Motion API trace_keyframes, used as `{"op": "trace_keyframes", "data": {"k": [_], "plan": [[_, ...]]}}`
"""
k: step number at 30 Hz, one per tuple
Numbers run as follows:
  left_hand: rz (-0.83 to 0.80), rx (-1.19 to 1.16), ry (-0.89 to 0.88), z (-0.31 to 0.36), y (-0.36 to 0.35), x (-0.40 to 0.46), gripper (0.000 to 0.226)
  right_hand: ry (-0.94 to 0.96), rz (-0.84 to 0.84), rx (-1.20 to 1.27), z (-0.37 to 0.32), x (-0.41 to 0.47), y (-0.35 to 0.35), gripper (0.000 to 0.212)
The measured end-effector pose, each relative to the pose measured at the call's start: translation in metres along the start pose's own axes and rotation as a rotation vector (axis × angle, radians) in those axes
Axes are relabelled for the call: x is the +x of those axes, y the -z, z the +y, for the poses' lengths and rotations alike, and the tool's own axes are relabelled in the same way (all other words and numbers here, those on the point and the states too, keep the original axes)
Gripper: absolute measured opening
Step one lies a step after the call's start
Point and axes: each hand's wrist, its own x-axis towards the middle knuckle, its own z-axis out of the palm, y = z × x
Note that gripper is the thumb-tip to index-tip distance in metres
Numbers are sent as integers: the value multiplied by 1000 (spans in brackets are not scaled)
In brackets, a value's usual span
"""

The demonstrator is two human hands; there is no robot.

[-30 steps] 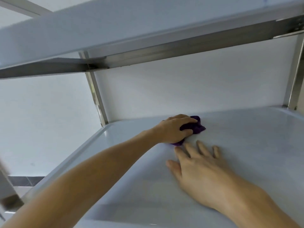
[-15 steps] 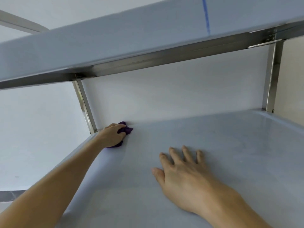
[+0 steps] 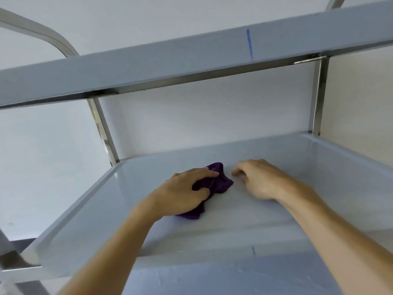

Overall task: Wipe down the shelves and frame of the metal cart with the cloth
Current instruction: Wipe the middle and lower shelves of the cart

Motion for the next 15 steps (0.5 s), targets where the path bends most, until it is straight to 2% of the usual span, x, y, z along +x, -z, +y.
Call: {"op": "trace_keyframes", "data": {"k": [6, 9, 11, 13, 15], "plan": [[-29, -126, -241, 44, -21, -59, 47, -1, -3, 210, 13, 0, 8, 47], [111, -369, -136, 42, -19, -61, 42, 19, 118, 315, 13, -6, 13, 34], [290, -458, -67, 28, -7, -58, 32, 86, 217, 401, 1, -18, 19, 22], [424, -306, -38, 9, 5, -55, 26, 176, 233, 476, -22, -38, 25, 20], [433, -48, 28, -13, 11, -54, 27, 213, 182, 387, -50, -60, 20, 48]]}}
